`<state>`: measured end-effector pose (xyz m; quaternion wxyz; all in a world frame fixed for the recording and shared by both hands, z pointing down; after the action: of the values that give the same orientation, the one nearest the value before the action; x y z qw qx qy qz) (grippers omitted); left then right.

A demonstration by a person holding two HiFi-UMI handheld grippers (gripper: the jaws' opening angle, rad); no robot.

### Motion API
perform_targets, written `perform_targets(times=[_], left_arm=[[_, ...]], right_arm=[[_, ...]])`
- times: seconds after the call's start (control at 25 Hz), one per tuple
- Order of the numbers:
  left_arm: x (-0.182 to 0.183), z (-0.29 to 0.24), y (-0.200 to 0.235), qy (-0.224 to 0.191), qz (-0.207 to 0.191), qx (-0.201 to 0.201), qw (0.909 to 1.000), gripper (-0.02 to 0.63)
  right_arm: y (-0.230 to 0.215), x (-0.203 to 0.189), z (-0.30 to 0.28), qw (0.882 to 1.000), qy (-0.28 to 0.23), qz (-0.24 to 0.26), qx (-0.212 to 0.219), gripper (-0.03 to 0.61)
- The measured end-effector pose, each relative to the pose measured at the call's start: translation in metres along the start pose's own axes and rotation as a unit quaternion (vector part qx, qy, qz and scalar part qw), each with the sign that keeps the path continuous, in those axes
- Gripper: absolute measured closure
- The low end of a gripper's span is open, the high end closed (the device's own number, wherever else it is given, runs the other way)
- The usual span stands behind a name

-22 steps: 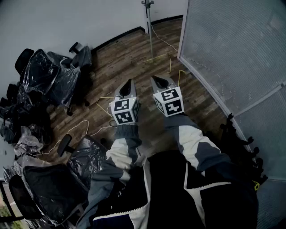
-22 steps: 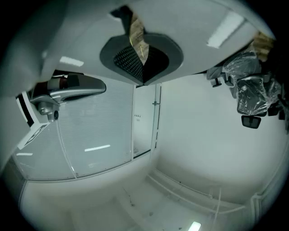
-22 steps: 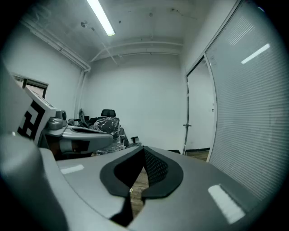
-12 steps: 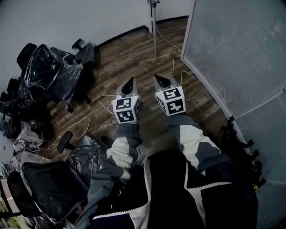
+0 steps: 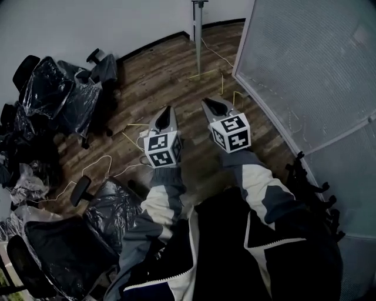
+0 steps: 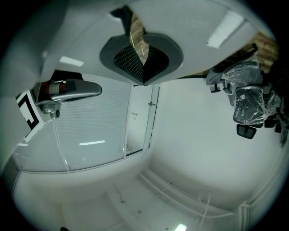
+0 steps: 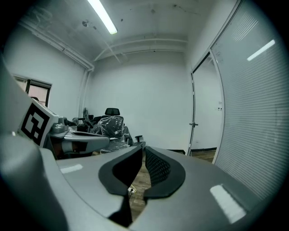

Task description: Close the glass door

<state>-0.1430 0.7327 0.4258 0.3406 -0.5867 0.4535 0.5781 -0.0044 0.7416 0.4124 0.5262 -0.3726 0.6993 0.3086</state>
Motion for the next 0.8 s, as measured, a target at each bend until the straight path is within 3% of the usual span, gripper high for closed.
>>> perform_targets(times=[0.36, 0.64, 0.8], left_arm=[[-0.004, -0.042, 0.025, 0.016, -0.004, 0.024, 0.9996, 0.614], [-0.001, -0.115, 0.023, 0.033, -0.024, 0.046, 0.9981, 0.614], [-0.001, -0.171, 0.021, 0.041, -0.013, 0.061, 0.9972, 0.614]], right_arm=[[-0.023, -0.003, -0.055, 1.000, 0.007, -0.011, 0.021, 0.572], [-0.086, -0.003, -0.108, 0.999, 0.008, -0.027, 0.041, 0.574], [-0.133, -0.001, -0.142, 0.998, 0.014, -0.020, 0.055, 0.574]])
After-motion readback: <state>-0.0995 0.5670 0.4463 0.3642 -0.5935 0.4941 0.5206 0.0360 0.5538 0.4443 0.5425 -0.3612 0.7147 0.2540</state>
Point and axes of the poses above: the fingertips, and each gripper's own axes: z backward along the fingers, y to its left, x out of its top, the point moved 3 cm from there along z, backward along the fingers, and after that the axes turned 5 degrees about x, right-handed, at the moved point
